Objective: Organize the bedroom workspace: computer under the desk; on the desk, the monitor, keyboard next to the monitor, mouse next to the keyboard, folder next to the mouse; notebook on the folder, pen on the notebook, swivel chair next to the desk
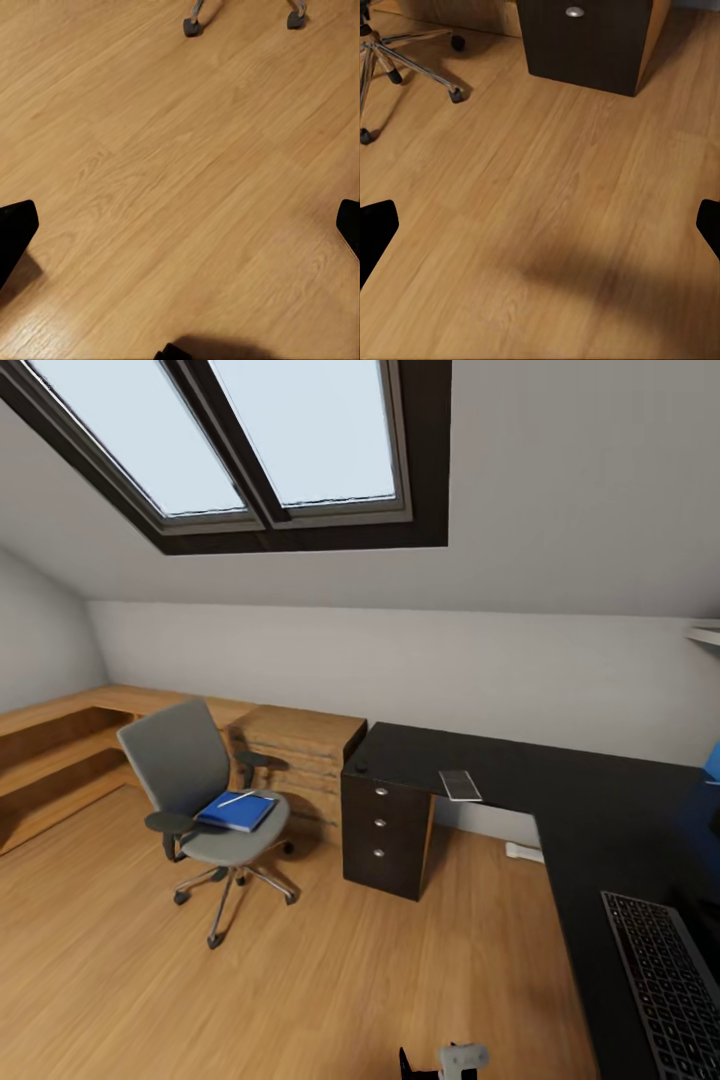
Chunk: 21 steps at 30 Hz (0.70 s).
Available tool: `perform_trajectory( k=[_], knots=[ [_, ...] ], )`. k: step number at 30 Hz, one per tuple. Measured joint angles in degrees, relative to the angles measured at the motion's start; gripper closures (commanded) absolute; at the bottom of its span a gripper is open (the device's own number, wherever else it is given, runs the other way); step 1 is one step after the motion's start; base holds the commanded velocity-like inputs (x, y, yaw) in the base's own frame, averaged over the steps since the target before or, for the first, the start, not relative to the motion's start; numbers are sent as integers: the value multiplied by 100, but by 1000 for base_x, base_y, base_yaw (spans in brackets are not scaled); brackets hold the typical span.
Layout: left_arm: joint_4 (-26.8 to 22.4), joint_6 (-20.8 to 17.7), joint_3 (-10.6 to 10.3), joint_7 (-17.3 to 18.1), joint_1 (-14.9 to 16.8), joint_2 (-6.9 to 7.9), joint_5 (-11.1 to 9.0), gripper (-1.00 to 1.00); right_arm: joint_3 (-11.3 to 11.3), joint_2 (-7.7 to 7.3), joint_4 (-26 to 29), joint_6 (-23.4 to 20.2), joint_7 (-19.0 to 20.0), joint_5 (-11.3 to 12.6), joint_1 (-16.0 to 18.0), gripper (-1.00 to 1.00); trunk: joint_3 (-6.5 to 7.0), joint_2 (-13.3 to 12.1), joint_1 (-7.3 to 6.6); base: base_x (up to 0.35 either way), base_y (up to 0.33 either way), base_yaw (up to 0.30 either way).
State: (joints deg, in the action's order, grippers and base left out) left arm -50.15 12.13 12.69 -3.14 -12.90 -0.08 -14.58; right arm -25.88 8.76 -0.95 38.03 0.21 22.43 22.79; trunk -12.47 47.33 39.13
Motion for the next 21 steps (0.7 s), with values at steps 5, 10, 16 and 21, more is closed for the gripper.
perform_trajectory(
  k=[5,10,16,21],
  knots=[
    [3,-1,0,7,0,0,0,-100,0,0,0,0,1,-4,0,-100,0,0,0,328,0,0],
    [3,-6,-1,7,0,0,0,-100,-6,3,0,0,4,-5,0,-100,0,0,0,328,40,0],
    [2,-6,0,7,0,0,0,-100,-4,17,1,0,10,-2,0,-100,0,0,0,328,81,0],
    [3,-6,-2,13,0,0,0,-100,0,18,7,5,11,2,0,-100,0,0,0,328,93,0]
  ],
)
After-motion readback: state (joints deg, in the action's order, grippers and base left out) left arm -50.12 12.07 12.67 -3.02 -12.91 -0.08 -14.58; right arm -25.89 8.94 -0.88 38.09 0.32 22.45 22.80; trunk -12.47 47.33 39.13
